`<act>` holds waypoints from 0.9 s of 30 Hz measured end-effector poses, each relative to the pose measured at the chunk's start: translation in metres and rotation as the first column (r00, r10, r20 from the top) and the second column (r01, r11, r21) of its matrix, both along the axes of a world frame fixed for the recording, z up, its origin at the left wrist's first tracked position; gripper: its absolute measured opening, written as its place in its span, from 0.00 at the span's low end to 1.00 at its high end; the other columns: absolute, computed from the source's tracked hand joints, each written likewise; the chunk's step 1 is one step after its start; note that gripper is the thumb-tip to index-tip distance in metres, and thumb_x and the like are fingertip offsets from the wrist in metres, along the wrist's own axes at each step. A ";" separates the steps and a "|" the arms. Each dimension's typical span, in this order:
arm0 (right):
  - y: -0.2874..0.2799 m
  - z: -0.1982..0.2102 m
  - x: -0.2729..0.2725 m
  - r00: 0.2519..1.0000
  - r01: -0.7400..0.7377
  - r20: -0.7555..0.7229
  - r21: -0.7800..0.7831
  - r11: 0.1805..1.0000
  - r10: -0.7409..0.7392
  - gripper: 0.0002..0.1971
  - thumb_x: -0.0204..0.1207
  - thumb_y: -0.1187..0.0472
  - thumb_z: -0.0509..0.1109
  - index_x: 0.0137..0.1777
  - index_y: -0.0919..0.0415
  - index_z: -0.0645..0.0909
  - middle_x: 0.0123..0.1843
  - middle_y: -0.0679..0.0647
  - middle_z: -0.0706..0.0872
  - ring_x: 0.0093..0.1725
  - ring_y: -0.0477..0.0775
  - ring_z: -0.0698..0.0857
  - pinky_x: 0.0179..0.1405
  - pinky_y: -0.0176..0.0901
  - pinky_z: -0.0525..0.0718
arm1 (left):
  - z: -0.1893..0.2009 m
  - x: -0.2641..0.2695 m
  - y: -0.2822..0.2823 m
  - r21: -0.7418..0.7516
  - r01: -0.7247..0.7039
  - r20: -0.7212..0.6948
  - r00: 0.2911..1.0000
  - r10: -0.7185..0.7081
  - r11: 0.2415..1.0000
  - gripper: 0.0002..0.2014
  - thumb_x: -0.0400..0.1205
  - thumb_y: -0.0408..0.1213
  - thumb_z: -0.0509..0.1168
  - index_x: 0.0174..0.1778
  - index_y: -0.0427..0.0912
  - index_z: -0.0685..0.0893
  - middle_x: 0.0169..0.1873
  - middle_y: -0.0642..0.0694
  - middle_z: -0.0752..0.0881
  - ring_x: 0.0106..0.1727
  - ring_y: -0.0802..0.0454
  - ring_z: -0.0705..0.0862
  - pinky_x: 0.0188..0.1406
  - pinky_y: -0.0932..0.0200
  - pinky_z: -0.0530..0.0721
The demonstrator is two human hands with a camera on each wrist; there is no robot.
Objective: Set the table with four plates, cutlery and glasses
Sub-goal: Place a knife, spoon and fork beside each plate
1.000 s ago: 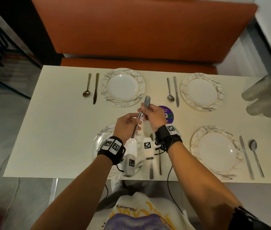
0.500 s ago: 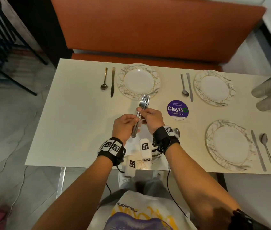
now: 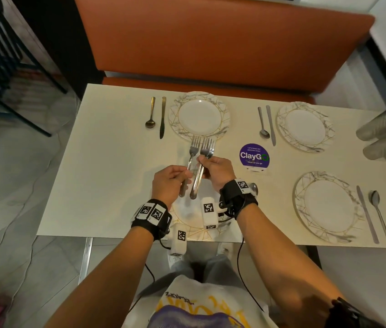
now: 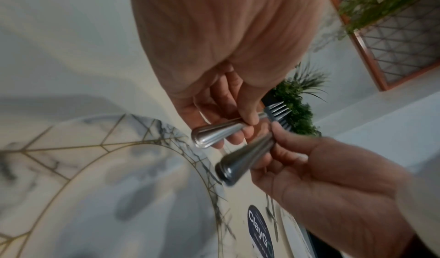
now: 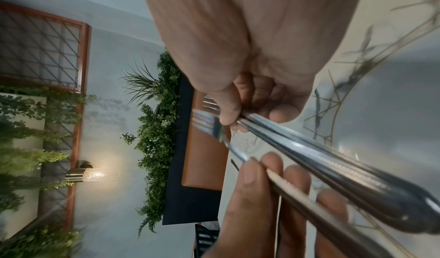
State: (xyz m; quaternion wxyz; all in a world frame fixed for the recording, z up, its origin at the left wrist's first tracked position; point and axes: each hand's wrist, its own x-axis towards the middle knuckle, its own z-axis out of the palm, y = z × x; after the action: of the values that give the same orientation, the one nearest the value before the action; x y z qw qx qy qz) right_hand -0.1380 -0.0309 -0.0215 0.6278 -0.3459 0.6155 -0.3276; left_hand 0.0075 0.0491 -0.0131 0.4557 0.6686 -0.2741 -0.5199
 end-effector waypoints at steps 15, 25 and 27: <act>0.027 -0.024 -0.007 0.996 -0.041 -0.083 0.042 0.998 0.044 0.09 0.78 0.59 0.78 0.41 0.65 0.90 0.37 0.59 0.90 0.35 0.55 0.86 0.40 0.47 0.88 | -0.063 0.080 0.039 0.366 -0.057 0.423 0.899 -0.112 0.929 0.08 0.80 0.33 0.71 0.43 0.49 0.96 0.43 0.49 0.95 0.49 0.46 0.93 0.55 0.56 0.91; 0.030 -0.025 -0.010 0.994 -0.051 -0.098 0.031 0.998 0.053 0.11 0.78 0.58 0.78 0.44 0.67 0.91 0.37 0.60 0.90 0.36 0.56 0.85 0.41 0.48 0.87 | -0.066 0.079 0.040 0.434 -0.002 0.529 0.810 -0.253 0.901 0.12 0.83 0.44 0.73 0.52 0.39 0.93 0.51 0.43 0.93 0.50 0.45 0.89 0.46 0.61 0.79; 0.031 -0.026 -0.012 0.993 -0.050 -0.105 0.030 0.998 0.053 0.12 0.78 0.57 0.78 0.44 0.68 0.90 0.38 0.61 0.89 0.37 0.57 0.84 0.43 0.51 0.89 | -0.067 0.079 0.033 0.411 -0.017 0.544 0.807 -0.230 0.911 0.13 0.83 0.48 0.73 0.55 0.41 0.91 0.53 0.44 0.92 0.49 0.46 0.87 0.48 0.59 0.80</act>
State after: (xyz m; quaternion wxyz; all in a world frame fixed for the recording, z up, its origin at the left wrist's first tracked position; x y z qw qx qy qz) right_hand -0.1501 0.0005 -0.0477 0.6075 -0.3699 0.6430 -0.2839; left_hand 0.0868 0.0824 -0.0803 0.1741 0.8563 -0.3267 -0.3602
